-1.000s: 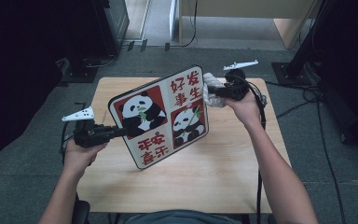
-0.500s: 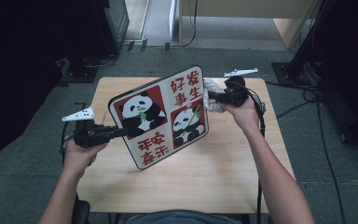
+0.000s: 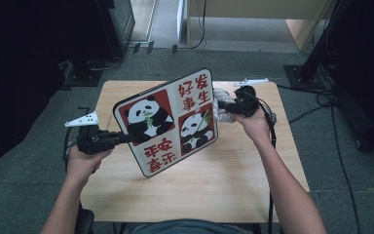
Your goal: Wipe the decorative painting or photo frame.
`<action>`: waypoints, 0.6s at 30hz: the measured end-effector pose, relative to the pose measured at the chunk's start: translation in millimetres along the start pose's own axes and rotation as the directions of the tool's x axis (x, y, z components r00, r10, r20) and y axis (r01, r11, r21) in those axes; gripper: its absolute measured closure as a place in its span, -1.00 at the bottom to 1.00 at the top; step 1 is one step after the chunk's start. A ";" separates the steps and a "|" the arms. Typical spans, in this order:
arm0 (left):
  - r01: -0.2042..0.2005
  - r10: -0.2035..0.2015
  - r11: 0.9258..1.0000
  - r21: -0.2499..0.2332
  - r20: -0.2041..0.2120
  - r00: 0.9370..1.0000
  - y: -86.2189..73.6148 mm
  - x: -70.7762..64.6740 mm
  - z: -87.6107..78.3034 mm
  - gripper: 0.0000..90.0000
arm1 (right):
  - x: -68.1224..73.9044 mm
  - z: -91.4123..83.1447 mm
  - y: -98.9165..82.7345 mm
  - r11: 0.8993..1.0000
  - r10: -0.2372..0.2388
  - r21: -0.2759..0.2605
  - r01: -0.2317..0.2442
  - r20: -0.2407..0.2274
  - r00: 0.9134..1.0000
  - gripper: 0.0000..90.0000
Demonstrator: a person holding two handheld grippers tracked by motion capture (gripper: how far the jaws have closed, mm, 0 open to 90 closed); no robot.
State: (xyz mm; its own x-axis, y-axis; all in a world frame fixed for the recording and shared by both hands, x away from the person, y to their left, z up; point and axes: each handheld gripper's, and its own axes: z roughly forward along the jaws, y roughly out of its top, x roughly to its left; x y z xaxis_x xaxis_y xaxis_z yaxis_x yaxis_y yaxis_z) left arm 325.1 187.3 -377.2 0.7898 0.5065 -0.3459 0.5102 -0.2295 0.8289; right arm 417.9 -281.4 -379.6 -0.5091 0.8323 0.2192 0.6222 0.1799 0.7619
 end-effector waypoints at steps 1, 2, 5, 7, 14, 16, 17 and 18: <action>0.000 0.000 1.000 0.000 0.000 1.000 0.0 0.0 0.0 0.74 | -0.4 0.6 -1.2 1.000 -0.004 0.000 0.004 0.002 1.000 0.45; 0.003 -0.003 1.000 0.000 0.003 1.000 0.0 0.2 0.0 0.74 | -0.2 1.1 -2.9 1.000 -0.001 0.006 0.001 0.003 1.000 0.45; 0.005 -0.005 1.000 0.000 0.003 1.000 0.1 0.2 0.1 0.74 | -0.7 3.6 -8.1 1.000 -0.003 0.014 0.003 0.011 1.000 0.45; 0.003 -0.003 1.000 0.001 0.002 1.000 0.1 0.2 0.0 0.74 | -0.5 4.3 -10.1 1.000 0.000 0.012 0.000 0.013 1.000 0.45; 0.002 -0.002 1.000 0.001 -0.003 1.000 0.1 -0.3 0.1 0.74 | -2.0 9.4 -23.0 1.000 -0.005 0.013 0.005 0.023 1.000 0.45; 0.003 -0.003 1.000 0.001 -0.002 1.000 0.0 -0.1 0.1 0.74 | -2.5 12.5 -29.7 1.000 -0.006 0.009 0.006 0.032 0.999 0.45; 0.002 -0.002 1.000 0.002 -0.002 1.000 0.0 -0.1 0.0 0.74 | -2.6 12.9 -31.1 1.000 0.001 0.011 -0.002 0.031 1.000 0.45; 0.001 -0.001 1.000 0.002 -0.002 1.000 0.0 -0.1 0.0 0.74 | -3.0 13.3 -32.6 1.000 0.008 0.011 -0.008 0.032 0.999 0.45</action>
State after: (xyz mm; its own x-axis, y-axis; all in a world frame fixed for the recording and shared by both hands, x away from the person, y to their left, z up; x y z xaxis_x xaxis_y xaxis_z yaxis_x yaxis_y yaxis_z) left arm 325.1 187.3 -377.1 0.7888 0.5083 -0.3456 0.5113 -0.2305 0.8279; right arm 407.0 -282.8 -413.2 -0.4853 0.8498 0.2057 0.6327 0.1790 0.7534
